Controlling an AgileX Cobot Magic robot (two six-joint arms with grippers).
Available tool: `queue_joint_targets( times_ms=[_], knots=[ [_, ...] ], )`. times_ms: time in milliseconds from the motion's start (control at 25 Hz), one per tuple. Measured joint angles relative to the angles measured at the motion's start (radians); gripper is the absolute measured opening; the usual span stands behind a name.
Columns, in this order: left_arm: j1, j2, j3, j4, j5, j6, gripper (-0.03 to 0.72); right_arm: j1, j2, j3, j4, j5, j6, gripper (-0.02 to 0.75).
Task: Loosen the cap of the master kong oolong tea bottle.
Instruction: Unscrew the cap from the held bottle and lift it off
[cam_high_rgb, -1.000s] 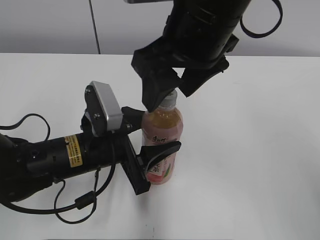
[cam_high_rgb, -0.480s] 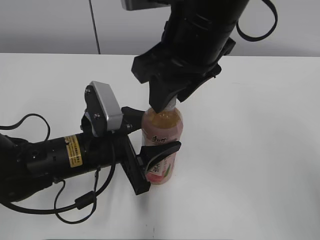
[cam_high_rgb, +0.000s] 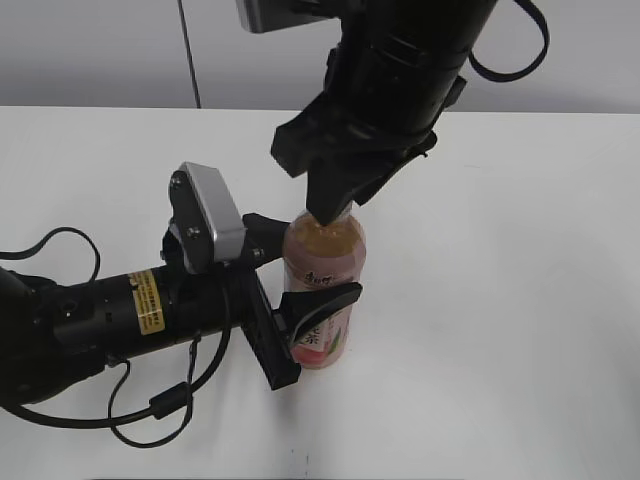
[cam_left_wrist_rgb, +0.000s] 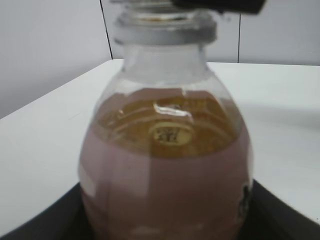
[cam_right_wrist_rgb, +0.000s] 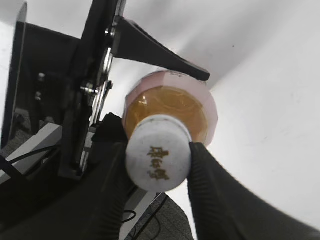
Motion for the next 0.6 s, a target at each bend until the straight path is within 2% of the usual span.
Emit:
queue_joint_targets(
  times_ms=[200, 600],
  knots=[
    [0.000, 0.000, 0.000, 0.000, 0.000, 0.000, 0.437, 0.000, 0.000, 0.000, -0.003, 0.000, -0.148, 0.283],
    [0.000, 0.000, 0.001, 0.003, -0.001, 0.005, 0.437, 0.000, 0.000, -0.002, -0.007, 0.000, -0.595, 0.283]
  ],
)
